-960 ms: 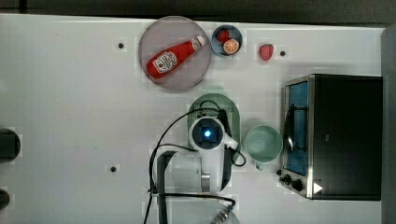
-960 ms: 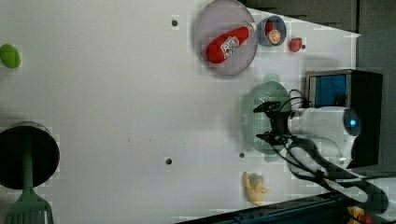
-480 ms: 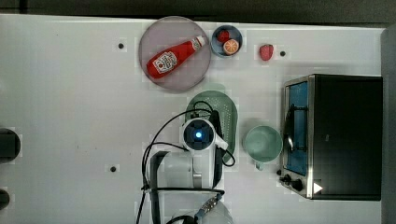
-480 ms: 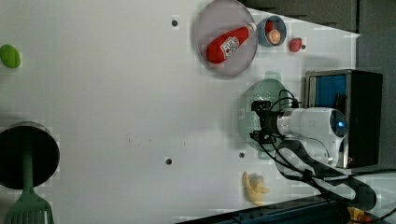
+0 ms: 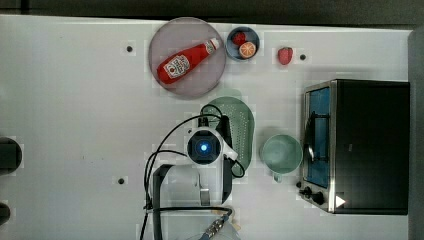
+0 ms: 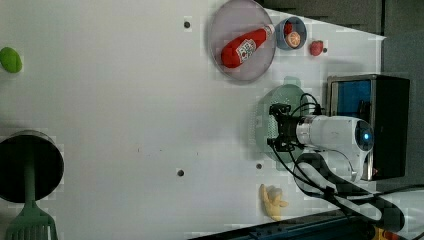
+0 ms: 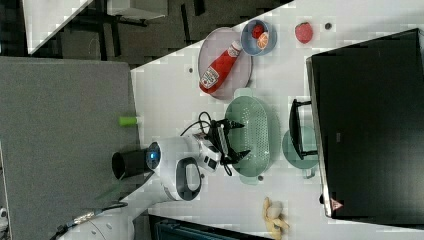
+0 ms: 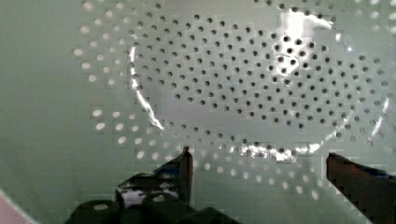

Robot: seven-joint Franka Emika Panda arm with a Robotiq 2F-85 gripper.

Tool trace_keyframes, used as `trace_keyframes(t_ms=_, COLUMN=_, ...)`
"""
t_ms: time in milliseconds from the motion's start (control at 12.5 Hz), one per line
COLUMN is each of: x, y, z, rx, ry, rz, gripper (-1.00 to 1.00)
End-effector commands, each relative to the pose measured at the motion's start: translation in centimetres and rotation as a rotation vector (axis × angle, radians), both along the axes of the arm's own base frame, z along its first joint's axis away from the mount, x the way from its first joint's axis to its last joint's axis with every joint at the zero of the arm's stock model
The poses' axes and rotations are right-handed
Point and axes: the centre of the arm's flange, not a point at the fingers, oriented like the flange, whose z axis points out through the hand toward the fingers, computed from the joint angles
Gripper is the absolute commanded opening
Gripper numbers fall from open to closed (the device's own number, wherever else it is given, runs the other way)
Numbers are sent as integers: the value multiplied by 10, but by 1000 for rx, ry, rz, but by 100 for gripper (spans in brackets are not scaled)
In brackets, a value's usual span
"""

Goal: Drag strainer right to left.

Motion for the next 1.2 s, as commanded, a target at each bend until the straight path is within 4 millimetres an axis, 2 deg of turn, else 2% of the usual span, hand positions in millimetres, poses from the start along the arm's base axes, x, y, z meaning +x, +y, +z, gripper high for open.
trace_keyframes(t_ms=80, x=-4, y=39, z=1, rx=8, ry=11, rz=-65, gripper=100)
trace_keyframes(t_ms=560, x=-18, y=120, z=4, rx=40, ry=12, rz=-120, gripper=100)
trace_keyframes(t_ms=880, x=-25, y=155, z=5, rx=49, ry=17, rz=-63, gripper=100)
trace_keyframes(t_ms=1200, x=-19, y=183, z=3, rx=42, ry=43, rz=-34, gripper=100)
